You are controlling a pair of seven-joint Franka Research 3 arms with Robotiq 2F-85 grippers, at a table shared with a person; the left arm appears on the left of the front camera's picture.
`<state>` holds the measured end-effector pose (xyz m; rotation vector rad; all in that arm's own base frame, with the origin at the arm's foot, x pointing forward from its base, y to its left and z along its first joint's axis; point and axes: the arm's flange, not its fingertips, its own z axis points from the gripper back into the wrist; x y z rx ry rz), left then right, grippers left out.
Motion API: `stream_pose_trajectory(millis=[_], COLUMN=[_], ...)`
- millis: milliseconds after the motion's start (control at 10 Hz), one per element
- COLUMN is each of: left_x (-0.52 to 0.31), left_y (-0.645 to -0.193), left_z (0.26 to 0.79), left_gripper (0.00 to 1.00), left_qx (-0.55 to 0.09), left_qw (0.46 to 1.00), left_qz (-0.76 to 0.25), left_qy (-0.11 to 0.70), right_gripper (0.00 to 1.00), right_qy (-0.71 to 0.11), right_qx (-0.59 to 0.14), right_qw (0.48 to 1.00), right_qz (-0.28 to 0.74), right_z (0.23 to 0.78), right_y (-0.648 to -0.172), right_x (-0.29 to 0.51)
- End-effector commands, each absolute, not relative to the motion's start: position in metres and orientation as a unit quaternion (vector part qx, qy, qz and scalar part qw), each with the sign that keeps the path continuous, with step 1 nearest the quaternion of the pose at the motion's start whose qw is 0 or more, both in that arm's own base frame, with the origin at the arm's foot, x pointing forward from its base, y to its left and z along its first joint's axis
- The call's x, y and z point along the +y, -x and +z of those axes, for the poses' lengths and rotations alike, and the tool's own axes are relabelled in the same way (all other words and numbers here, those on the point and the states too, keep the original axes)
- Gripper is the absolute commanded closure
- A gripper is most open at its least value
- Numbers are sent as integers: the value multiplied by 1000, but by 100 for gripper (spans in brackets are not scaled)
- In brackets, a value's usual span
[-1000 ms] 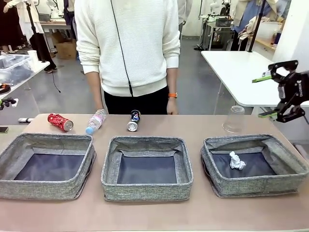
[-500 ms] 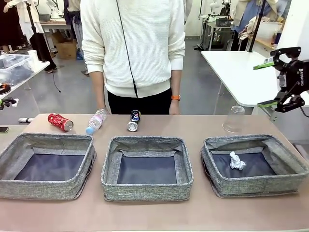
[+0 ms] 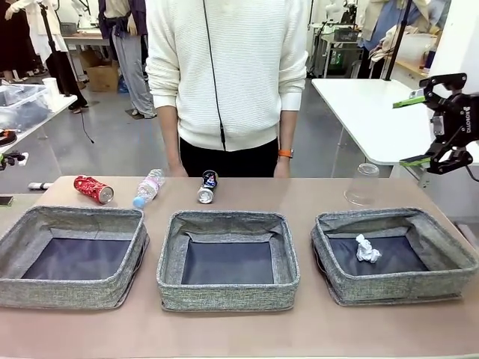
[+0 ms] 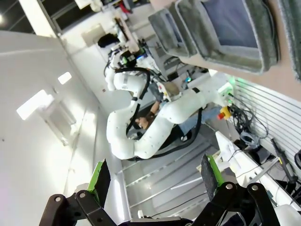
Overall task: Sort the waste into the appropriate baskets.
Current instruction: Pick up the waste item pointed out by the person.
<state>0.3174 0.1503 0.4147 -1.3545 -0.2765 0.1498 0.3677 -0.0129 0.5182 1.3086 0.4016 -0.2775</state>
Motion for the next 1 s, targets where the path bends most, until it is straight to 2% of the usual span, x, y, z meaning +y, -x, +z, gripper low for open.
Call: stream_pose_trajectory(millis=[0, 900], left_x=[150, 150], left_y=[-317, -317], left_z=[415, 415], left_gripper=[0, 0], left_qx=[-133, -133], left_qw=[765, 765], left_qz=[60, 60], left_qy=[627, 627], right_gripper=[0, 0], right_qy=[-608, -608], right_qx=[189, 189], right_qw=[760, 760], right_qz=[-131, -131], right_z=[522, 522], right_y=[-368, -368], right_x=[-12, -12])
